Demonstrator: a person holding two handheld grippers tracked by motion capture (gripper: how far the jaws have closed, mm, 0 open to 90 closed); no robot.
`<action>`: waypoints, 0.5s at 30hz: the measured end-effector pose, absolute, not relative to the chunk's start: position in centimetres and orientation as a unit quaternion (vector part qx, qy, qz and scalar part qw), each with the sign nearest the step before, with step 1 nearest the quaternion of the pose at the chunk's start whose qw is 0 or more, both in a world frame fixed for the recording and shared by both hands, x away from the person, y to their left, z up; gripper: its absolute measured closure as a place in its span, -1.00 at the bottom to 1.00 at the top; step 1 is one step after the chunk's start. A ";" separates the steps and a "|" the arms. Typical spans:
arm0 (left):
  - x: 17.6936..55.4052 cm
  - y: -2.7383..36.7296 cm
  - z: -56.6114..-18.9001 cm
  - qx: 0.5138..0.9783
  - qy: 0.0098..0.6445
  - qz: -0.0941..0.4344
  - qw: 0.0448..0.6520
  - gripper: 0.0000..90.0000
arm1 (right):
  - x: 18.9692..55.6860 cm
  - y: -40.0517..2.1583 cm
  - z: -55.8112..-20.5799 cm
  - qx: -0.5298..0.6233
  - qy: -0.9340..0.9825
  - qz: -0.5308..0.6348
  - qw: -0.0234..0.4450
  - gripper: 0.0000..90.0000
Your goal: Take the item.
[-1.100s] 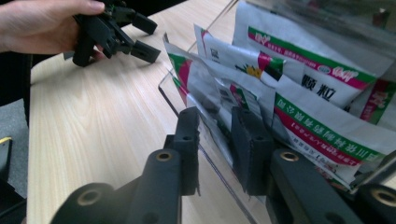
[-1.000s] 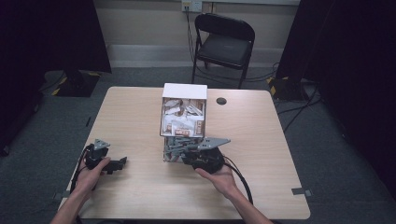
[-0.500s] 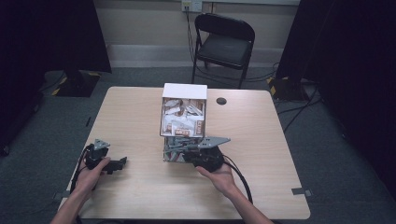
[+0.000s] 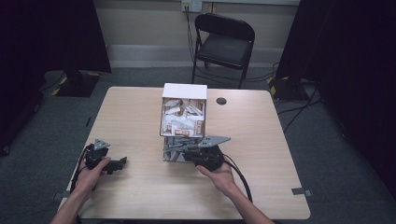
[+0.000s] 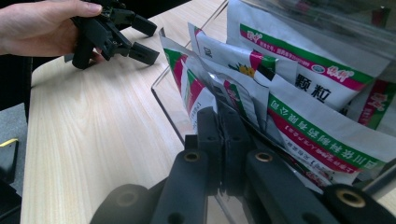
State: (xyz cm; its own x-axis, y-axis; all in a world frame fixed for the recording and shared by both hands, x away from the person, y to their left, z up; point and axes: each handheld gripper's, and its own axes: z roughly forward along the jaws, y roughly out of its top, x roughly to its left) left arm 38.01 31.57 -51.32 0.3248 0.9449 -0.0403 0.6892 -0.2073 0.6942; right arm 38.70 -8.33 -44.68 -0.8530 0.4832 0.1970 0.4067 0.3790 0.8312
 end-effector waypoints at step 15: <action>38.0 31.6 -51.3 0.752 0.544 0.202 0.314 -1.00 | 38.5 -8.7 -43.8 0.264 0.821 0.505 0.033 1.00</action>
State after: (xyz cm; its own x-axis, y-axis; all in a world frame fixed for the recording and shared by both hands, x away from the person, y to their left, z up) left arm 38.01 31.59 -51.30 0.3274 0.9441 -0.0382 0.6901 -0.2113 0.6922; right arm 38.54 -8.67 -43.84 -0.8579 0.4681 0.2121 0.4005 0.3505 0.8466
